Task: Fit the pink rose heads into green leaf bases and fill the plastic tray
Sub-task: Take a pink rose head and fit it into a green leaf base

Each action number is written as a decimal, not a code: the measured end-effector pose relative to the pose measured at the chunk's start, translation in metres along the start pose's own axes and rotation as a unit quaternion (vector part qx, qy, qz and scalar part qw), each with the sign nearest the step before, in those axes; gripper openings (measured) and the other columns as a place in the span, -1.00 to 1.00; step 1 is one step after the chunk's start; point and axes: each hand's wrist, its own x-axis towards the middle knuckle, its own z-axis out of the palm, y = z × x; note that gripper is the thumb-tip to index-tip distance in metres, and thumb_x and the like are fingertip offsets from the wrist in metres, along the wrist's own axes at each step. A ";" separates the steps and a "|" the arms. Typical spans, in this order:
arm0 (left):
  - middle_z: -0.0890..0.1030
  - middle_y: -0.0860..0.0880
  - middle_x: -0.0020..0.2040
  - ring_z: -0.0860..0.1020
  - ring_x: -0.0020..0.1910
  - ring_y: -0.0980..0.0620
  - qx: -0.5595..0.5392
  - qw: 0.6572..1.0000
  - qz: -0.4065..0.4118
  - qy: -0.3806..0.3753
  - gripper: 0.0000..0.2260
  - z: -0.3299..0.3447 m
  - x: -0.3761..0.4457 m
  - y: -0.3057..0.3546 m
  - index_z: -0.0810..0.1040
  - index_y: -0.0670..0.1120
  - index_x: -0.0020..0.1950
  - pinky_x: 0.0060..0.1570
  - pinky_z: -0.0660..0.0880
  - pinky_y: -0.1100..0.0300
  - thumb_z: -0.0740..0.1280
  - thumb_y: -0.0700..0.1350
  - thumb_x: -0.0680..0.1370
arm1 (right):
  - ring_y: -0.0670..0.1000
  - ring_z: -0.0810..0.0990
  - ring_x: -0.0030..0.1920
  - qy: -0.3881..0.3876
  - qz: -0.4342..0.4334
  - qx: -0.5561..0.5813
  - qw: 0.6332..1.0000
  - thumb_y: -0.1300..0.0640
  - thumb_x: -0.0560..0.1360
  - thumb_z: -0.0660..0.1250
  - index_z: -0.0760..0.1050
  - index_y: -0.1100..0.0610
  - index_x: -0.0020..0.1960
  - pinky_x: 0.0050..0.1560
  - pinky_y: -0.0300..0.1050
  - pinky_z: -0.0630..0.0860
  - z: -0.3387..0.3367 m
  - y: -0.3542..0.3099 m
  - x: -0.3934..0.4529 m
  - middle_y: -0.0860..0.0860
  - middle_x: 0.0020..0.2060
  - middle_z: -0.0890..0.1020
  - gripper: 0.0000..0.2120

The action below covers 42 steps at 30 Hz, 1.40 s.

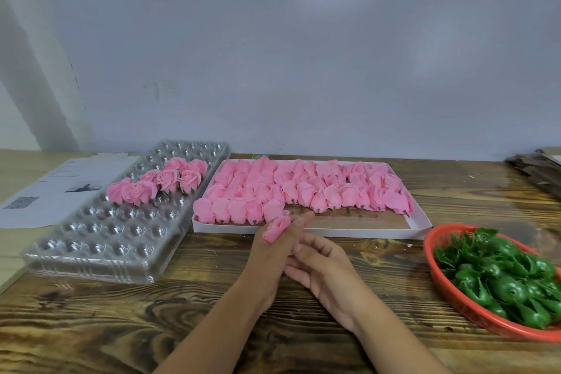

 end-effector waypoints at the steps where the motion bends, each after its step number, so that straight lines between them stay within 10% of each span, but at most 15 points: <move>1: 0.68 0.11 0.23 0.61 0.25 0.17 0.008 1.000 0.006 -0.004 -0.72 0.001 -0.001 0.000 0.72 0.13 0.17 0.14 0.57 0.25 0.38 0.13 0.50 | 0.14 0.66 0.04 -0.004 0.009 0.028 1.000 0.20 0.42 0.44 0.64 0.25 0.12 0.04 -0.07 0.65 -0.001 0.000 0.001 0.27 0.05 0.66 -0.71; 11: 0.72 -0.01 0.15 0.66 0.19 0.06 0.023 0.998 0.041 -0.044 -0.70 0.002 -0.004 -0.001 0.71 -0.13 0.12 0.06 0.57 0.29 0.46 -0.01 0.46 | -0.02 0.69 -0.10 -0.055 0.070 0.126 0.988 0.21 0.34 0.49 0.67 0.25 0.12 -0.09 -0.23 0.63 -0.007 -0.001 0.005 0.15 -0.06 0.69 -0.65; 20: 0.74 -0.03 0.06 0.68 0.13 0.01 0.057 0.995 0.041 -0.066 -0.80 0.000 -0.006 0.002 0.76 0.07 -0.05 0.10 0.61 0.14 0.47 0.13 0.44 | 0.03 0.70 -0.17 -0.049 0.110 0.132 0.984 0.24 0.41 0.47 0.67 0.30 0.09 -0.21 -0.21 0.64 -0.012 -0.005 0.004 0.20 -0.11 0.67 -0.73; 24: 0.75 -0.03 -0.04 0.72 -0.02 0.03 0.065 0.997 0.033 0.027 -0.86 0.002 -0.004 0.000 0.74 0.03 -0.07 -0.13 0.62 0.27 0.42 0.01 0.60 | 0.12 0.68 0.08 0.035 0.008 -0.108 0.993 0.20 0.59 0.32 0.62 0.21 0.17 0.06 -0.08 0.62 -0.010 0.007 0.007 0.16 0.05 0.70 -0.80; 29: 0.74 -0.06 -0.14 0.72 -0.13 0.03 0.049 0.994 0.045 0.086 -0.94 0.005 -0.001 -0.004 0.72 -0.09 -0.03 -0.21 0.59 0.30 0.45 -0.14 0.56 | -0.21 0.66 -0.07 0.107 -0.213 -0.444 0.864 0.23 0.42 0.43 0.53 -0.24 0.03 -0.08 -0.37 0.55 0.002 0.020 0.000 -0.29 -0.09 0.67 -0.62; 42: 0.73 0.01 0.09 0.68 0.10 0.02 0.061 0.996 0.063 0.033 -0.86 0.004 0.001 -0.008 0.62 -0.07 0.04 0.13 0.63 0.03 0.52 -0.12 0.53 | -0.13 0.70 -0.07 0.099 -0.234 -0.335 0.907 0.29 0.45 0.46 0.61 -0.07 0.14 -0.07 -0.32 0.57 -0.002 0.021 0.002 -0.10 -0.10 0.73 -0.63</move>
